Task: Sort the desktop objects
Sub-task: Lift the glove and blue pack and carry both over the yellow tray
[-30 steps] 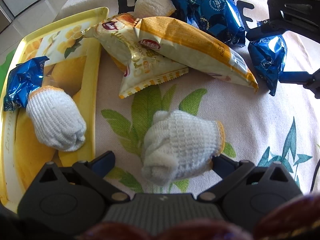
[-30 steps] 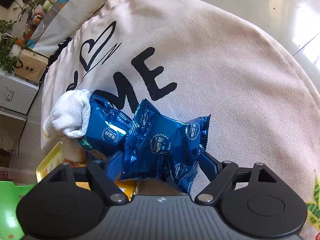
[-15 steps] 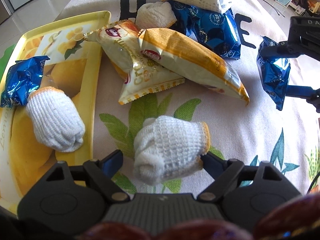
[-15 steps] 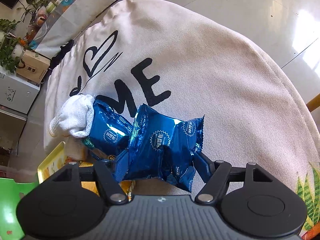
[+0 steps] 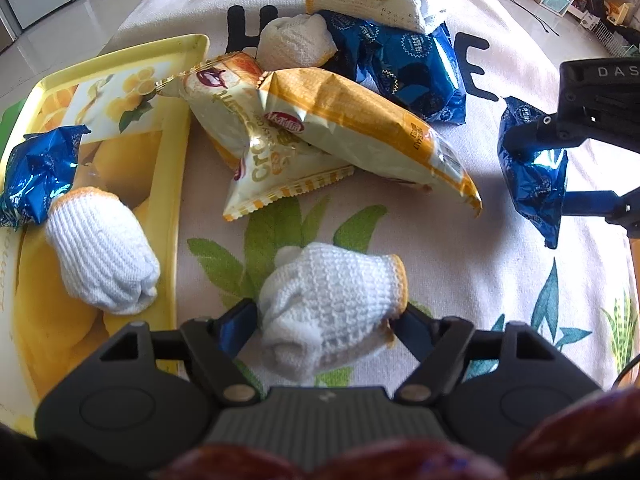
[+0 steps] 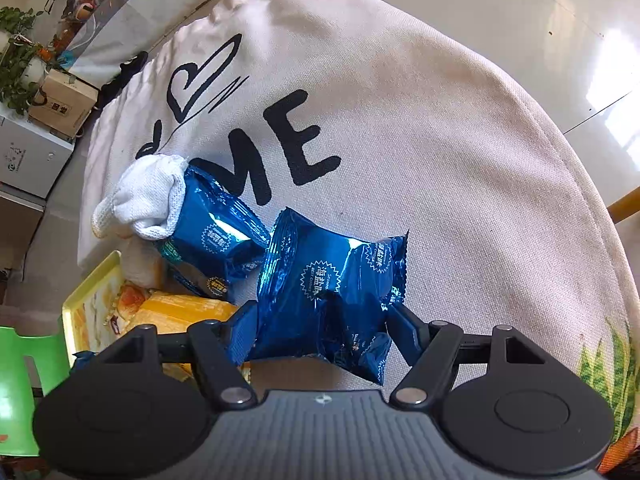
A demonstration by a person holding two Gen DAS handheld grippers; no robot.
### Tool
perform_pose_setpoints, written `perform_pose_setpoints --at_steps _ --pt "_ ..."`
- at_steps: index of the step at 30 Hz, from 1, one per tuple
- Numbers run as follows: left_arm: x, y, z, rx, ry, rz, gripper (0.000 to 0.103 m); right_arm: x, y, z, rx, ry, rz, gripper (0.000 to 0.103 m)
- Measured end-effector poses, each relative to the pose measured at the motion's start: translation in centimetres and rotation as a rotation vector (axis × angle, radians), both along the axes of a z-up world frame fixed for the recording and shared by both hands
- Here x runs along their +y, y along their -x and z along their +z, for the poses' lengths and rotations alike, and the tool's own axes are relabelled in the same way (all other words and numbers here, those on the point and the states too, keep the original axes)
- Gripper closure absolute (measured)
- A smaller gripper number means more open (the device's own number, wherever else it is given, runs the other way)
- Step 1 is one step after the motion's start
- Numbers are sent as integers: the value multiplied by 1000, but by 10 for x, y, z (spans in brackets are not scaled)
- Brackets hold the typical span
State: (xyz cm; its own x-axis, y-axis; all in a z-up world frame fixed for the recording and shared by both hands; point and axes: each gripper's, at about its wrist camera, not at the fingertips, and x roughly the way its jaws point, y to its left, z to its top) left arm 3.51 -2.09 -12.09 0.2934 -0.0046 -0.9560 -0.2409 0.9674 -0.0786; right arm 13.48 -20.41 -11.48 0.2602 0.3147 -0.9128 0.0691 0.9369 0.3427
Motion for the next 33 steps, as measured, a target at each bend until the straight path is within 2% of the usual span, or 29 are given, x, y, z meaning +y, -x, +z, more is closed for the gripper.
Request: perform_pose_setpoints --at_steps 1,3,5,7,17,33 --pt "-8 17 -2 3 -13 -6 22 1 0 -2 4 9 2 33" --pt "-10 18 -3 8 -29 -10 14 1 -1 -6 25 18 2 31" --pt "-11 14 -9 34 -48 3 2 1 -1 -8 43 6 -12 25" --pt "-11 13 -12 51 -68 13 0 1 -1 -10 47 6 -18 23" --pt "-11 9 -15 43 -68 39 0 2 -2 -19 71 31 -39 21" --pt "-10 2 -18 43 -66 73 0 11 -3 -16 35 90 -9 17"
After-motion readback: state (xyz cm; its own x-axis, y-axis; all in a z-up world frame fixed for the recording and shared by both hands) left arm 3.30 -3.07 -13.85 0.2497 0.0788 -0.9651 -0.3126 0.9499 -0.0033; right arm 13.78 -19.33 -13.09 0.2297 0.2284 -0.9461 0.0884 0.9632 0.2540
